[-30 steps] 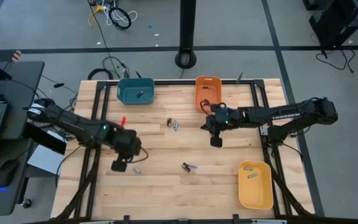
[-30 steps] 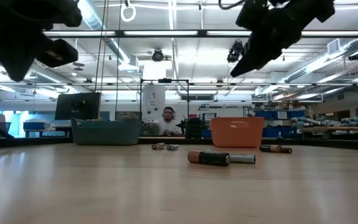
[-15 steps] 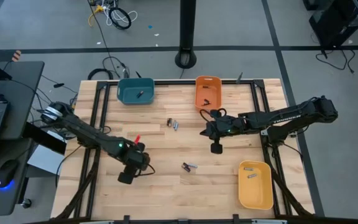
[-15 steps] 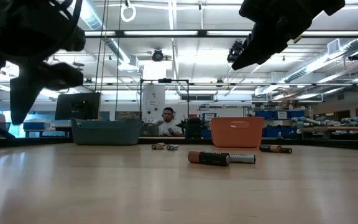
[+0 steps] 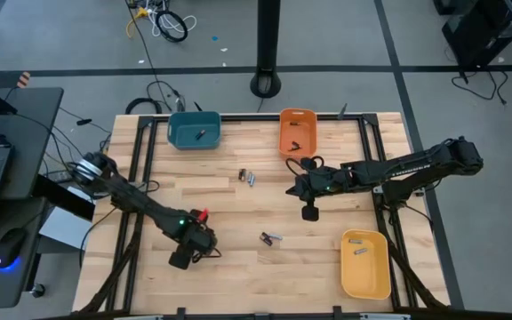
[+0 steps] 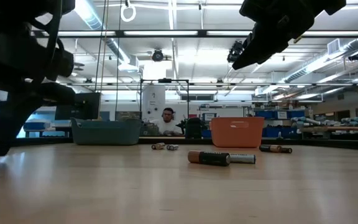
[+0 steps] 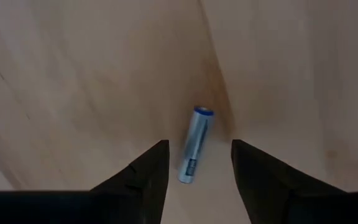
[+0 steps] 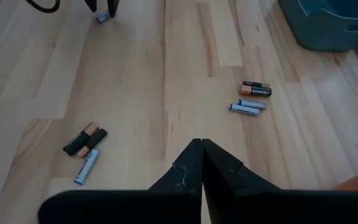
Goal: Sort batteries
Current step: Put the silver battery into the yellow bin
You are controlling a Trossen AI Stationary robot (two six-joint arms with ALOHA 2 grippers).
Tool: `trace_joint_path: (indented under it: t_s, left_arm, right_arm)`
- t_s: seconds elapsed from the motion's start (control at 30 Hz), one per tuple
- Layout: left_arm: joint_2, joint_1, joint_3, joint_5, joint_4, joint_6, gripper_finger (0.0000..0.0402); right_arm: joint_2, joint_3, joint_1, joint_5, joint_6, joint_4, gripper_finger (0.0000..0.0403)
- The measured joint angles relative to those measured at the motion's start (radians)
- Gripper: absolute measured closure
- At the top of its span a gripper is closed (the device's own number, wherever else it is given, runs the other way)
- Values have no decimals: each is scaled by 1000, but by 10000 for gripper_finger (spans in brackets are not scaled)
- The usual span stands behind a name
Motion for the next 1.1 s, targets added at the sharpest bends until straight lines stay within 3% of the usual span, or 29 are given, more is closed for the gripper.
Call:
trace_joint_path:
  t_s: [0.2,0.67,1.1]
  left_arm:
    - [19,-5,-30,-14,18,-19,246]
    - [24,-4,-41,14,50,-52,373]
    - [-86,37,-45,-21,35,-76,378]
  right_arm:
    - [0,0,0,0,-2,0,389]
    - [1,0,0,14,-3,0,390]
    - [1,0,0,14,-14,-36,390]
